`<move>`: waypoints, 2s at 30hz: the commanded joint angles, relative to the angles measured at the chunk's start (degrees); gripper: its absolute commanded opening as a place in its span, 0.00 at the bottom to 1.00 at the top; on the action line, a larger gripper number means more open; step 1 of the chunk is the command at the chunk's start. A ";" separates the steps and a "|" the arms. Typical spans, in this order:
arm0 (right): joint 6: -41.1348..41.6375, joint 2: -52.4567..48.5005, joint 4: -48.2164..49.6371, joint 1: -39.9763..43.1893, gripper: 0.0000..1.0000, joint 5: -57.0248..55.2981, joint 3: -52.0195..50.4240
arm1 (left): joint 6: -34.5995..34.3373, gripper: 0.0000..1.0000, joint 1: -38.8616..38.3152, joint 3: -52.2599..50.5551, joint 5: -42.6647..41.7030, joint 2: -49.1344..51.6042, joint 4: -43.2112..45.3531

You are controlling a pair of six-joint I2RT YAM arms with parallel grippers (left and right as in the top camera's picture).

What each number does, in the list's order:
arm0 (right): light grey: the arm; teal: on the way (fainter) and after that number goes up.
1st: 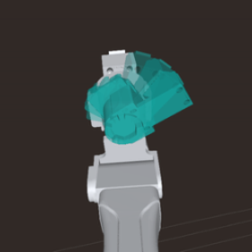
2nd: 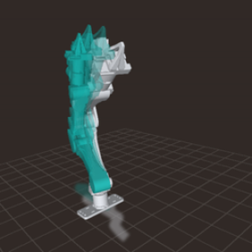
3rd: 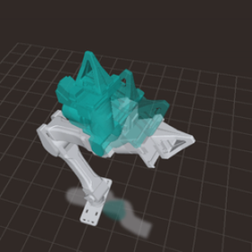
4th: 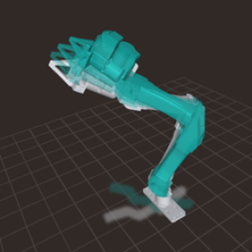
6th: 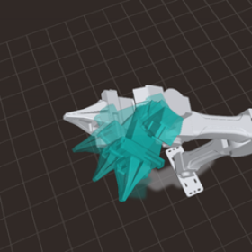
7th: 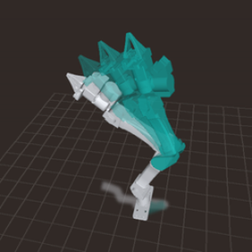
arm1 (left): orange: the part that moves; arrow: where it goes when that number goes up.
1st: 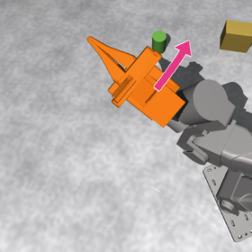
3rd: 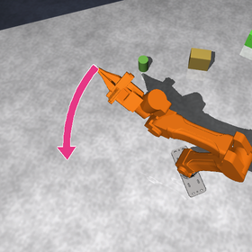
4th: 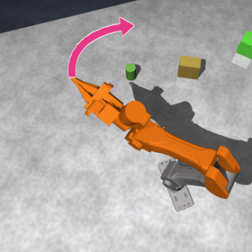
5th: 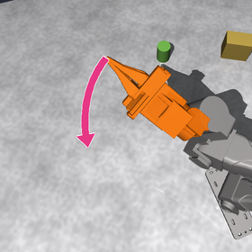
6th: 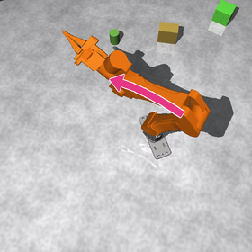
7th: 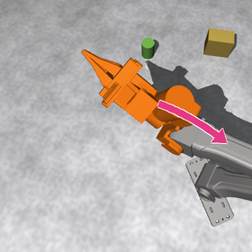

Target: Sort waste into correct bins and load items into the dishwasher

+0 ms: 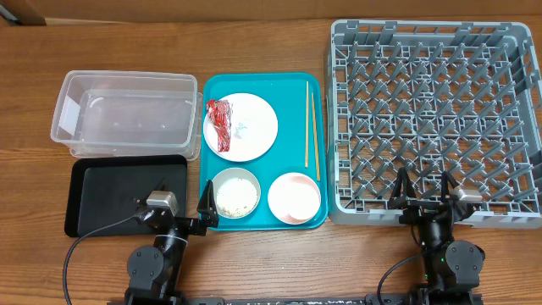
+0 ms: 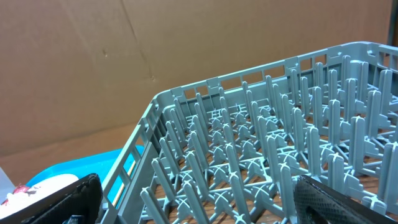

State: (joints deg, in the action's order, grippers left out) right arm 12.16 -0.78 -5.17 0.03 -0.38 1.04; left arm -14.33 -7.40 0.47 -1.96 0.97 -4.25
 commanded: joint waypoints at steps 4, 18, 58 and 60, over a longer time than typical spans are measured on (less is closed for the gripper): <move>-0.02 0.61 0.46 0.37 1.00 -0.09 -0.57 | 1.53 1.00 0.35 -0.20 -0.44 -0.28 -0.02; -0.02 0.61 0.46 0.37 1.00 -0.09 -0.57 | 1.51 1.00 0.35 -0.20 -0.44 -0.28 -0.02; 0.02 0.61 2.16 0.31 1.00 14.43 -0.33 | -2.47 1.00 0.35 -0.11 -7.30 -0.28 4.63; 0.02 0.61 1.84 0.31 1.00 18.56 1.33 | -2.60 1.00 0.35 1.11 -9.11 -0.28 6.97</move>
State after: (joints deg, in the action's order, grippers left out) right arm 12.19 -0.78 -3.68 0.03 9.54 1.06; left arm -15.29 -7.40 0.49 -5.67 0.97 1.04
